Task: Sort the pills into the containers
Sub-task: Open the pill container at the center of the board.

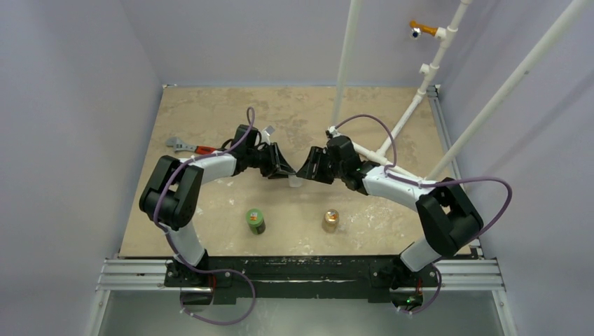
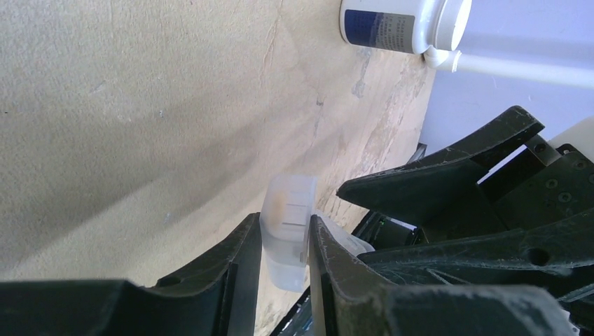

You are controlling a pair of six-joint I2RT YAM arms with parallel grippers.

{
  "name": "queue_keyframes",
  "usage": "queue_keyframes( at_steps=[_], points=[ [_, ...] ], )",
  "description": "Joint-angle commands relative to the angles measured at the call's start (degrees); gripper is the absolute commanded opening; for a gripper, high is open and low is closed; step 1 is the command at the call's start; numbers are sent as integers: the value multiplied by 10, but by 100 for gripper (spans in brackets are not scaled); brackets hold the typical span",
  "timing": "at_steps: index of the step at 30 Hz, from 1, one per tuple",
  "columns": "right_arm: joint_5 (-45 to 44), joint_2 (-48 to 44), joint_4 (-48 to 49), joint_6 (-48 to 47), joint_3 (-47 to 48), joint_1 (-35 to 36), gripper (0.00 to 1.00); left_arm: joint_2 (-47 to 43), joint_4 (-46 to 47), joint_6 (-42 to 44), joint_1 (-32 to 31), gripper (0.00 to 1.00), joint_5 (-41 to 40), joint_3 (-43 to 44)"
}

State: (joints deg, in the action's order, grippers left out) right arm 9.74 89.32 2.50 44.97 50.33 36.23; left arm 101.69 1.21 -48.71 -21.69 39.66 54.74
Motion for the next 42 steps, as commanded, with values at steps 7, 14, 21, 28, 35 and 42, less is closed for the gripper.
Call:
queue_keyframes(
  at_steps=[7,14,21,28,35,42],
  points=[
    [-54,-26,-47,-18,2,-2,35,-11,5,14,5,0,3,6],
    [-62,-33,-49,-19,-1,-2,15,-9,5,14,6,0,6,7],
    [-45,-28,-31,-15,-8,-3,2,-3,35,-2,6,0,19,1],
    [-61,-45,-46,-27,-5,-2,0,3,14,14,5,19,-3,11],
    [-57,-38,-42,-33,-1,-2,0,3,-8,35,3,48,-24,23],
    [-60,-20,-37,-34,1,-2,0,-17,-68,64,-2,66,-69,35]
  ],
)
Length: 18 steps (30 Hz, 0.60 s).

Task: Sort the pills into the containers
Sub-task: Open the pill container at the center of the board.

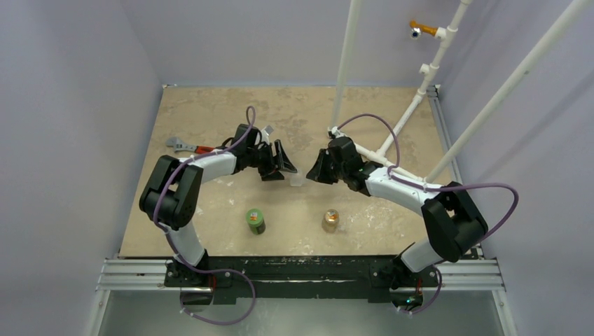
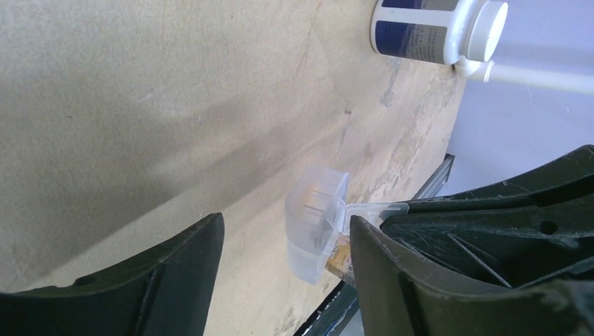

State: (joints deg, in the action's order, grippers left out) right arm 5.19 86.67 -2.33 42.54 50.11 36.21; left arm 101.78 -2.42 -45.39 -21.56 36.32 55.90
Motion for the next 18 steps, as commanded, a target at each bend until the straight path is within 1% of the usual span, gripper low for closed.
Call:
queue_keyframes(
  at_steps=[1,3,5,6,7,11,18],
  points=[
    [-17,10,8,-11,5,-2,0,-25,-42,37,-3,69,-49,24],
    [-23,15,2,-15,8,-2,0,-41,-65,51,-3,75,-77,25],
    [-44,20,-11,-25,15,-2,0,-61,-87,67,-3,92,-104,25],
    [-50,22,-19,-28,18,-2,0,-71,-97,74,-3,96,-116,25],
    [-61,24,-28,-31,21,-2,0,-81,-107,81,-3,98,-128,26],
    [-80,29,-44,-38,28,-2,0,-117,-136,103,-4,100,-162,23],
    [-83,34,-49,-39,29,-2,0,-153,-151,113,-3,100,-176,3]
  ],
)
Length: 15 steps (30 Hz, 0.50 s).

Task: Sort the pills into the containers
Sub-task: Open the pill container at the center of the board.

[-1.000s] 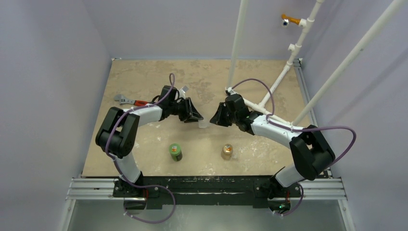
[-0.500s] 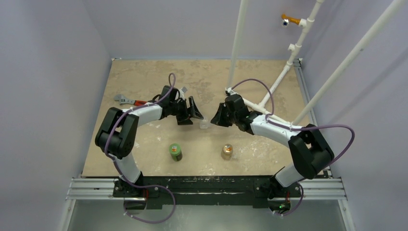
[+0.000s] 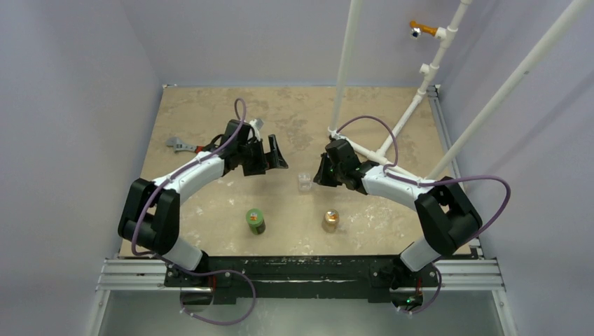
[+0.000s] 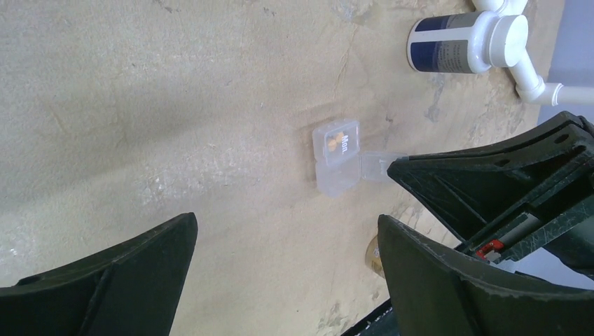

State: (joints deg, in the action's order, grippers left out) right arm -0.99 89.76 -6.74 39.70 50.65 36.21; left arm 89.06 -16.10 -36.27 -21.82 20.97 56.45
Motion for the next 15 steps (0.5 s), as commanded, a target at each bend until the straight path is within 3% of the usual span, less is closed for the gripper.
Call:
queue_keyframes(
  at_steps=[1,9,15],
  points=[
    [-22,3,-6,-10,24,-2,0,-31,-16,23,-1,100,-22,-4],
    [-25,2,-11,-10,27,-2,21,-40,-18,26,0,100,-16,-8],
    [-25,1,-15,-10,32,-2,31,-42,-20,28,-1,100,-14,-6]
  ],
)
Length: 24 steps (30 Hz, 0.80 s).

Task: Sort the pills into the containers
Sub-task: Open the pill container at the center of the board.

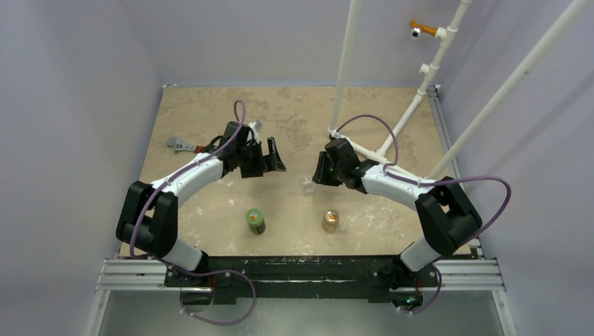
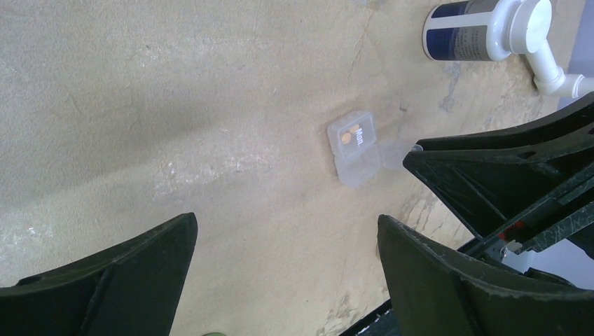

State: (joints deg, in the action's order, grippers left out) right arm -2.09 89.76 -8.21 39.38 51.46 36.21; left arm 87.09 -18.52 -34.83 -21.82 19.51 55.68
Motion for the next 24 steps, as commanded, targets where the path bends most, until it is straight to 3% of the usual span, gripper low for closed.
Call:
queue_keyframes(
  at_steps=[1,24],
  points=[
    [-14,-1,-1,-6,25,-2,33,-23,3,13,-1,100,1,3],
    [-19,-43,-38,-15,54,-2,58,-39,-21,25,-1,100,-11,29]
  ],
)
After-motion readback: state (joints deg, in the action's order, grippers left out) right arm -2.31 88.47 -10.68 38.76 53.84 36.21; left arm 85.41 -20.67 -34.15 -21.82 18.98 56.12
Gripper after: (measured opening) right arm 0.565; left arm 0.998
